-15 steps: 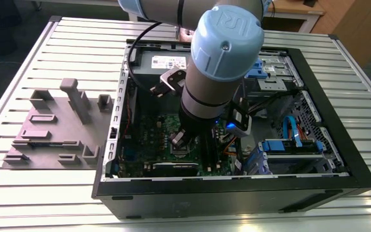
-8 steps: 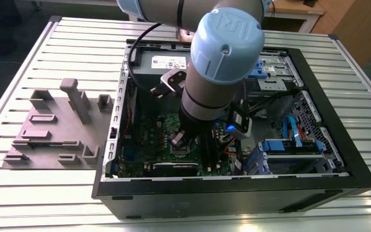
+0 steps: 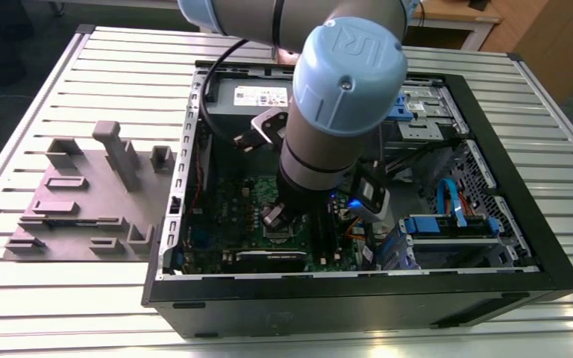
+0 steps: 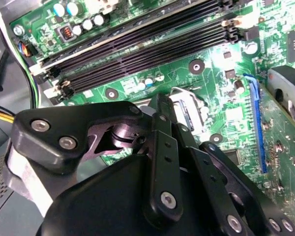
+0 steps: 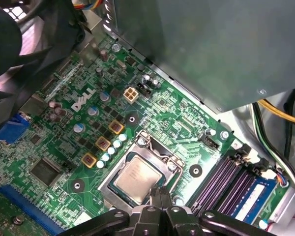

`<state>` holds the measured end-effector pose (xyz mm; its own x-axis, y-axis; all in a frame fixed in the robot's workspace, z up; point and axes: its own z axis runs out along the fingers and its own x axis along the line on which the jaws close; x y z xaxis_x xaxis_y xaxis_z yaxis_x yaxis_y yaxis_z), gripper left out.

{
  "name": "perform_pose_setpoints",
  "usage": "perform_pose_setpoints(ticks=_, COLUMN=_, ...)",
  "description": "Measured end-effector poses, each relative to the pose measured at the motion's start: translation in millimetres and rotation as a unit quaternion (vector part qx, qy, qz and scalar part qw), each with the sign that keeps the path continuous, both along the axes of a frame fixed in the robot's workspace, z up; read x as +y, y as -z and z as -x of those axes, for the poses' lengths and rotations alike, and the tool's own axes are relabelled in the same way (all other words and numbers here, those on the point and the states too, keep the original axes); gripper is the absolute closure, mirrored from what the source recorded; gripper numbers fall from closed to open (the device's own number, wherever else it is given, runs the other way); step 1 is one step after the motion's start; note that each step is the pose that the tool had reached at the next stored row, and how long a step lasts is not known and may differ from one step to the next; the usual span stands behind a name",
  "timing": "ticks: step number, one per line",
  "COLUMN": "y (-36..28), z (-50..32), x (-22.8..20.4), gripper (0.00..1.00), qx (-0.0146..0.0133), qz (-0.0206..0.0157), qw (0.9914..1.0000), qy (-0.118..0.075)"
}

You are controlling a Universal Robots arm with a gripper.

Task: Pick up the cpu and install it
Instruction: 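Install the first cpu locking lever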

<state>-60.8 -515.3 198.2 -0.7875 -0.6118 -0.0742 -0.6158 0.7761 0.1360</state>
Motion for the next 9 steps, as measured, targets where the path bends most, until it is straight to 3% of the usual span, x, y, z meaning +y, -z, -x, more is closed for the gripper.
perform_pose_setpoints(ticks=9, y=3.9, z=-0.7, x=-0.7, gripper=0.9, qx=0.0, qz=0.0001, qw=0.99998, qy=0.006)
